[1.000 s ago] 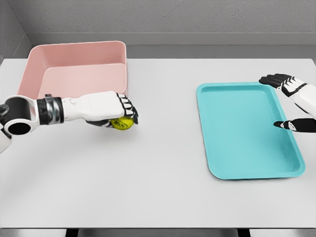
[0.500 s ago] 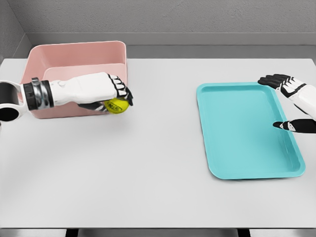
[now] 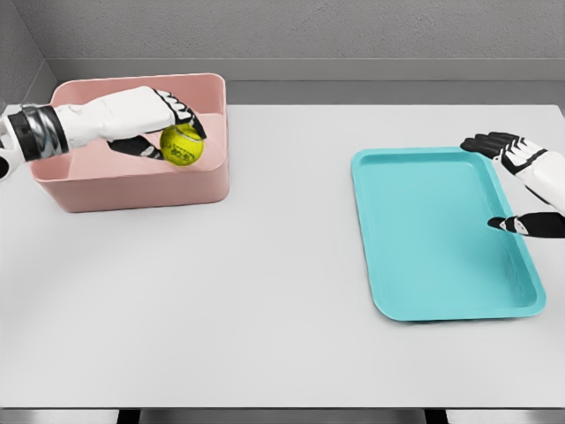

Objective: Put the tennis from the blue tray into the pink basket with both arms

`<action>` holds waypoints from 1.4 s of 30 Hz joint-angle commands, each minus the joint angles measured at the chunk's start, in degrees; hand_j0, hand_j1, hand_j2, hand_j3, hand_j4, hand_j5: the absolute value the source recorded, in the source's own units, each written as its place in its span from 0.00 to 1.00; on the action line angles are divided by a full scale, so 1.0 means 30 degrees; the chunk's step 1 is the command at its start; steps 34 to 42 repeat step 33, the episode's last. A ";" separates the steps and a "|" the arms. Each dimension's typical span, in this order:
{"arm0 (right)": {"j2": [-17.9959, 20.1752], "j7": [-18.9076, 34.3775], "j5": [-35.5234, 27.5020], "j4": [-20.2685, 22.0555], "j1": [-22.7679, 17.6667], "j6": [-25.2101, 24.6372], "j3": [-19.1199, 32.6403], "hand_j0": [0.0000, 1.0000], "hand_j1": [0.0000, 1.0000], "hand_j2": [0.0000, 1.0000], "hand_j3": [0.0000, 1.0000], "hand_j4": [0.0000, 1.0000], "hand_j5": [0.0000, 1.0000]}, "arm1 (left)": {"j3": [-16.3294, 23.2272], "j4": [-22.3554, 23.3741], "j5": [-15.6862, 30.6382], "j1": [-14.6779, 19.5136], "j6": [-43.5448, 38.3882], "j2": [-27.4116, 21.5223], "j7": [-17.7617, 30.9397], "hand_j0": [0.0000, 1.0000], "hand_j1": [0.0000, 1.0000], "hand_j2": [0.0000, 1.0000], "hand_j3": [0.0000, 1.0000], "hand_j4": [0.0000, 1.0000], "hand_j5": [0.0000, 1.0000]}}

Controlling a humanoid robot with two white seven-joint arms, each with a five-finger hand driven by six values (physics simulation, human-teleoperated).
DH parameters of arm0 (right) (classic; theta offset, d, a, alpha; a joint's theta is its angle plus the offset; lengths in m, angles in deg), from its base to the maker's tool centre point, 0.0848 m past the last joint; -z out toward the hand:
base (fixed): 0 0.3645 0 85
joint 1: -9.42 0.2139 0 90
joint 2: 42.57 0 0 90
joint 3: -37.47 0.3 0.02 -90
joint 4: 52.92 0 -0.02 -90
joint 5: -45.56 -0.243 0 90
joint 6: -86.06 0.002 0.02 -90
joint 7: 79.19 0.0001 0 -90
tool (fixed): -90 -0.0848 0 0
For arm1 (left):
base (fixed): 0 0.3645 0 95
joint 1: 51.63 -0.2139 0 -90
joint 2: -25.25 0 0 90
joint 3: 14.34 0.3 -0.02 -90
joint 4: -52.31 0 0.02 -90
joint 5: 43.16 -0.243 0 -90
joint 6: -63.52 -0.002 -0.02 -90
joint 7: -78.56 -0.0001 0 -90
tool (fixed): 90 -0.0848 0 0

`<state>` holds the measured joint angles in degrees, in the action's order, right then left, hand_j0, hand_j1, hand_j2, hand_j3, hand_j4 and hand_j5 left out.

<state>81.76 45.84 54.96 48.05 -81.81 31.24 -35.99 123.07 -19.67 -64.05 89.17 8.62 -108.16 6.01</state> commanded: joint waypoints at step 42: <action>0.0043 -0.0010 -0.0145 0.0005 0.0000 -0.0058 0.0050 1.00 1.00 1.00 1.00 1.00 1.00 | -0.2619 0.1784 0.3830 -0.1787 -0.0036 -0.4483 -0.0160 1.00 1.00 1.00 1.00 1.00 1.00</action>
